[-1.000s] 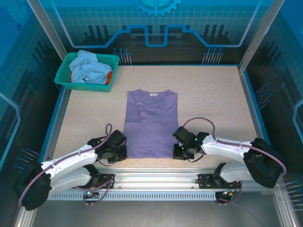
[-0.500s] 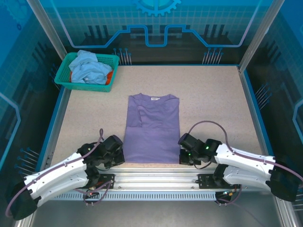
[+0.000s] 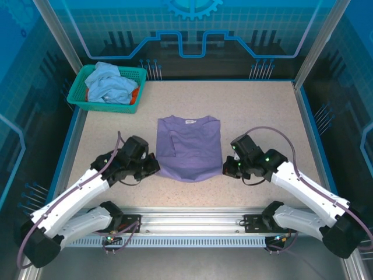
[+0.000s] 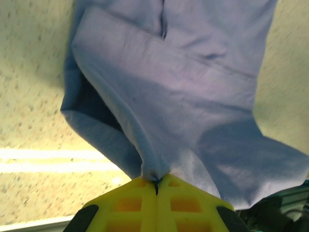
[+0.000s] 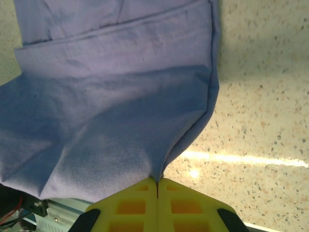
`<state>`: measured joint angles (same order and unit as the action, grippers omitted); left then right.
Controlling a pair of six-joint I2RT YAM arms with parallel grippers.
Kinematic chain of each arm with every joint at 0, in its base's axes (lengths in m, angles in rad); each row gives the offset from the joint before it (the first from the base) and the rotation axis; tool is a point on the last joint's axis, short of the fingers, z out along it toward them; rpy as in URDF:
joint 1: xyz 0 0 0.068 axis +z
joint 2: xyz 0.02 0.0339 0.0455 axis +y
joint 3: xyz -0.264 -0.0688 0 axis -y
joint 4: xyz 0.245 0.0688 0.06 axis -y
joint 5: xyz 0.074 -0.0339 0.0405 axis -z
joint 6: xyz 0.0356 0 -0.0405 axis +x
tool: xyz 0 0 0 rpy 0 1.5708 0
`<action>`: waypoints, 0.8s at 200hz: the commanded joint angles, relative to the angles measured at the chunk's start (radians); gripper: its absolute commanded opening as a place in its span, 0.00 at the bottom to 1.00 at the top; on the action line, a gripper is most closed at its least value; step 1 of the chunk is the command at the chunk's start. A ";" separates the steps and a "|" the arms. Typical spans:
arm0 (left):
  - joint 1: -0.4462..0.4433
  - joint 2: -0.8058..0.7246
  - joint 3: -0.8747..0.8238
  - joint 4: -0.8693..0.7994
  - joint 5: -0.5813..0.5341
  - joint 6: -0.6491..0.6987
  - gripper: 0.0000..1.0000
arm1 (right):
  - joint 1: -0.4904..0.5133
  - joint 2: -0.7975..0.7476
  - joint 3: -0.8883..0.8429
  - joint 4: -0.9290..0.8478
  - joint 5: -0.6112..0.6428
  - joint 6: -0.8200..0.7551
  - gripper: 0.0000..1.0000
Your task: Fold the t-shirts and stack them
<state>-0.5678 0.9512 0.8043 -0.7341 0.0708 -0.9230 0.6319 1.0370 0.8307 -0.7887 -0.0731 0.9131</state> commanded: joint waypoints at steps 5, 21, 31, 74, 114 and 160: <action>0.072 0.090 0.102 0.032 0.077 0.098 0.00 | -0.073 0.062 0.096 -0.019 -0.072 -0.093 0.00; 0.113 0.147 0.143 0.055 0.105 0.118 0.00 | -0.113 0.128 0.165 -0.017 -0.097 -0.127 0.00; 0.140 0.188 0.173 0.068 0.126 0.128 0.00 | -0.134 0.179 0.220 -0.023 -0.101 -0.154 0.00; 0.265 0.375 0.308 0.130 0.183 0.144 0.00 | -0.236 0.430 0.450 -0.022 -0.142 -0.213 0.00; 0.343 0.604 0.494 0.173 0.212 0.131 0.00 | -0.327 0.698 0.657 -0.005 -0.192 -0.213 0.00; 0.440 0.964 0.767 0.172 0.230 0.108 0.15 | -0.433 1.093 0.998 -0.002 -0.317 -0.155 0.01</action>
<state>-0.1841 1.7538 1.4487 -0.5701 0.2707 -0.8089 0.2592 1.9602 1.6722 -0.7887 -0.2825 0.7246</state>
